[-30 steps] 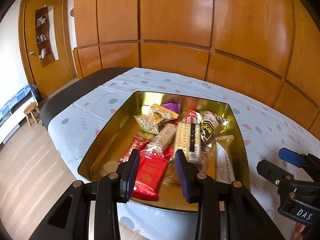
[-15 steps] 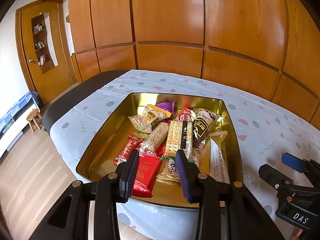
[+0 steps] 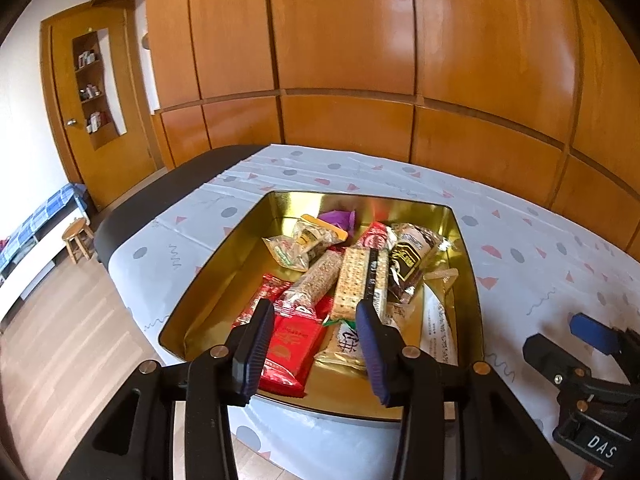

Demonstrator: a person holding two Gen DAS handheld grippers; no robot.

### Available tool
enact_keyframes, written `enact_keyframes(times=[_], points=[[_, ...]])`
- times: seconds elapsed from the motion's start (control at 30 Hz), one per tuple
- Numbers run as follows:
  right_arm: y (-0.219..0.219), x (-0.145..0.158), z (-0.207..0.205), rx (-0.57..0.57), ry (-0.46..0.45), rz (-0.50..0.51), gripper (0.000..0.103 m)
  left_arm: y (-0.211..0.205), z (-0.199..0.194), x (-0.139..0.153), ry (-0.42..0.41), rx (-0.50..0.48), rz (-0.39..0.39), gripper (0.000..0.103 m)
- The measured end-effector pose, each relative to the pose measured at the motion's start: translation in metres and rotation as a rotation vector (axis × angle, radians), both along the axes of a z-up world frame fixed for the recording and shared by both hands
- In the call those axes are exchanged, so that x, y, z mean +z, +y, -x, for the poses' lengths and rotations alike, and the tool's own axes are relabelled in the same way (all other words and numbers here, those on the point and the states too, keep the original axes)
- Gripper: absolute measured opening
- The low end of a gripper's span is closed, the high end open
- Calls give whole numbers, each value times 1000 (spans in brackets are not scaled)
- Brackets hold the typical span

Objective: Organize snacks

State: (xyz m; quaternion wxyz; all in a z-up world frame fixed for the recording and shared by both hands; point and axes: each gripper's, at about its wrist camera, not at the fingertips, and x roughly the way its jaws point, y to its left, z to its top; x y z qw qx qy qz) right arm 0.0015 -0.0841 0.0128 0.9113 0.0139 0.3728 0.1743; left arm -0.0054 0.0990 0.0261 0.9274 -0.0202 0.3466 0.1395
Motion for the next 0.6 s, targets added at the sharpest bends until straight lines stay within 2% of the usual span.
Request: enact_keyframes(times=[0.2,0.6], points=[[-1,-1,1,0,3,3,79,5,0,-1,-3,42,-2,43],[-1,-2,2,6,-1,19,80,5,-1,-1,-3,38,-9,43]])
